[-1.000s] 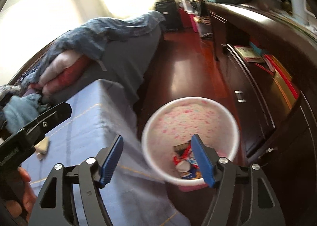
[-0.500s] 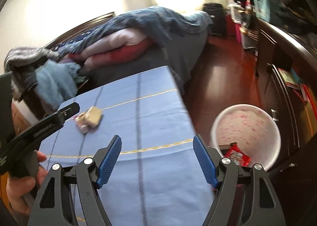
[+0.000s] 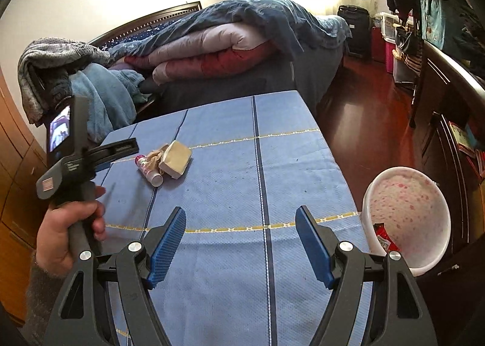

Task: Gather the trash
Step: 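Grasp the pink-capped glue stick with the left tool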

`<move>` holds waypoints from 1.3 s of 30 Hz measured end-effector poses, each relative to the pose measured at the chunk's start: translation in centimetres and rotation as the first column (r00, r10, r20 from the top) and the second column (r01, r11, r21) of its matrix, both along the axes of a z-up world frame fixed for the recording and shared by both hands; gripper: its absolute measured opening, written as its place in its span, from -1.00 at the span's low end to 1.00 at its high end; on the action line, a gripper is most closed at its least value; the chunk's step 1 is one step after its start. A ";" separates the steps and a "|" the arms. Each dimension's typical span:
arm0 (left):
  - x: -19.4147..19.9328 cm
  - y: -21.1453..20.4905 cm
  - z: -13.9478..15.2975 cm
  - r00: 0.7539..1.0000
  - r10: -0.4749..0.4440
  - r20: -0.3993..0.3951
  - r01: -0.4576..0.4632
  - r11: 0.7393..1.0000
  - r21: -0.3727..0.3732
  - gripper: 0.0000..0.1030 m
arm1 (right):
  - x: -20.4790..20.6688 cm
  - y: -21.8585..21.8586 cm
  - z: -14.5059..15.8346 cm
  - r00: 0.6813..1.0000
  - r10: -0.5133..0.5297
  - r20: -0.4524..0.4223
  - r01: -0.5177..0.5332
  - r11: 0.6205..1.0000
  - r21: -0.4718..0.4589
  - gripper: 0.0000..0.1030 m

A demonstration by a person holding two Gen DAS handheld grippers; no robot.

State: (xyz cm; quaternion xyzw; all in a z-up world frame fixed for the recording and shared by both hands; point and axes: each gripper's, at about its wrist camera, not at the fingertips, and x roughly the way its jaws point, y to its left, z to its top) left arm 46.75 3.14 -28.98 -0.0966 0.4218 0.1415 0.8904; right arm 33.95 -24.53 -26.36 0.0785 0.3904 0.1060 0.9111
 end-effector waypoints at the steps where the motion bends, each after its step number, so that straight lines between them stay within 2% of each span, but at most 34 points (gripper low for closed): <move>1: 0.2 -0.2 -0.2 1.000 -0.002 -0.011 0.002 1.000 0.004 0.39 | 0.1 0.1 -0.1 1.000 -0.001 -0.002 0.001 1.000 -0.001 0.45; 6: 0.5 -1.9 -1.1 0.998 -0.025 -0.054 0.026 0.999 0.031 0.39 | 0.5 0.5 -0.3 1.000 0.004 -0.009 -0.004 1.000 0.001 0.45; 11: -0.4 -3.2 -1.7 0.997 -0.045 -0.069 0.047 0.998 0.030 0.47 | 0.2 0.6 0.0 1.000 0.012 -0.002 -0.012 1.000 0.006 0.45; 16: -1.1 -4.5 -2.4 0.993 -0.077 -0.086 0.079 0.997 0.017 0.43 | 0.1 0.6 0.2 1.000 0.010 0.002 -0.010 1.000 0.016 0.45; 17: -1.2 -4.8 -2.4 0.993 -0.081 -0.081 0.084 0.996 0.032 0.39 | 0.0 0.6 0.3 1.000 0.011 0.004 -0.011 1.000 0.017 0.45; 19: -1.4 -5.0 -2.4 0.994 -0.086 -0.073 0.089 0.995 0.049 0.09 | 0.0 0.6 0.4 1.000 0.012 0.005 -0.012 1.000 0.017 0.45; 20: -1.4 -5.1 -2.3 0.994 -0.092 -0.066 0.095 0.994 0.047 0.01 | 0.0 0.6 0.4 1.000 0.012 0.005 -0.012 1.000 0.017 0.45; 22: -1.3 -4.7 -2.2 0.993 -0.099 -0.058 0.101 0.994 0.036 -0.43 | 0.0 0.6 0.3 1.000 0.014 0.003 -0.014 1.000 0.016 0.45; 24: -1.3 -4.2 -2.2 0.993 -0.109 -0.048 0.110 0.994 0.010 -0.54 | 0.2 0.9 0.3 1.000 0.016 0.001 -0.016 1.000 0.015 0.45; 31: -2.7 -1.8 -2.0 0.991 -0.134 0.000 0.134 0.990 -0.051 -0.54 | 1.7 2.7 0.0 0.999 0.049 0.002 -0.049 0.999 0.022 0.45; 39: -5.3 1.2 0.1 0.991 -0.115 0.073 0.118 0.992 -0.040 -0.54 | 5.4 8.0 -0.8 0.989 0.146 0.018 -0.146 0.989 -0.008 0.45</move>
